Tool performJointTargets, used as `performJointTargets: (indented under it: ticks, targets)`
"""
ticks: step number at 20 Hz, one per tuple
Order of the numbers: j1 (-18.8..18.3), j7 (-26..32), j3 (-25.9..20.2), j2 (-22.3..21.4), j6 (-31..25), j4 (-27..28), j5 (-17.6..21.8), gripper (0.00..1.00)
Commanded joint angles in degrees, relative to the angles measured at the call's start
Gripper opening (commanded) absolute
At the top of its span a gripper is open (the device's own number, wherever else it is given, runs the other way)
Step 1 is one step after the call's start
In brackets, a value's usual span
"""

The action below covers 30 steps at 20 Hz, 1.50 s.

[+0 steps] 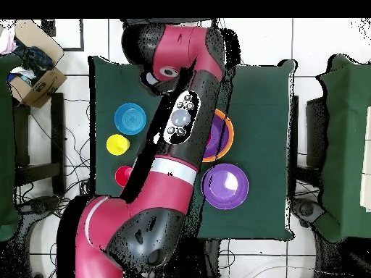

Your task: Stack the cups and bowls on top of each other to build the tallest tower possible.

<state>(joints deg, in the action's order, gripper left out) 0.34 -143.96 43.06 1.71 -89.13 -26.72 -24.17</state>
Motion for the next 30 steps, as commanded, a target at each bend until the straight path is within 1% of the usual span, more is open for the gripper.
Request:
performJointTargets:
  ticks: [1,5,10,13,18,26,30]
  targets:
    - [-1.11,10.42,-4.83,-1.41,3.8,-3.47,6.43,1.0]
    - [-1.55,11.61,-4.26,-1.63,3.34,-2.84,8.2,1.0]
    - [-1.49,11.09,-5.08,-2.39,3.62,-3.7,9.34,1.0]
    - [-1.3,9.83,-5.63,-2.73,4.12,-4.34,9.61,1.0]
    - [-0.39,6.53,-6.5,-4.03,5.58,-7.09,9.35,1.0]
    - [-0.26,4.75,-7.27,-4.61,2.73,-6.84,7.9,1.0]
    - [0.14,3.97,-11.56,-3.06,9.16,-9.99,6.28,1.0]
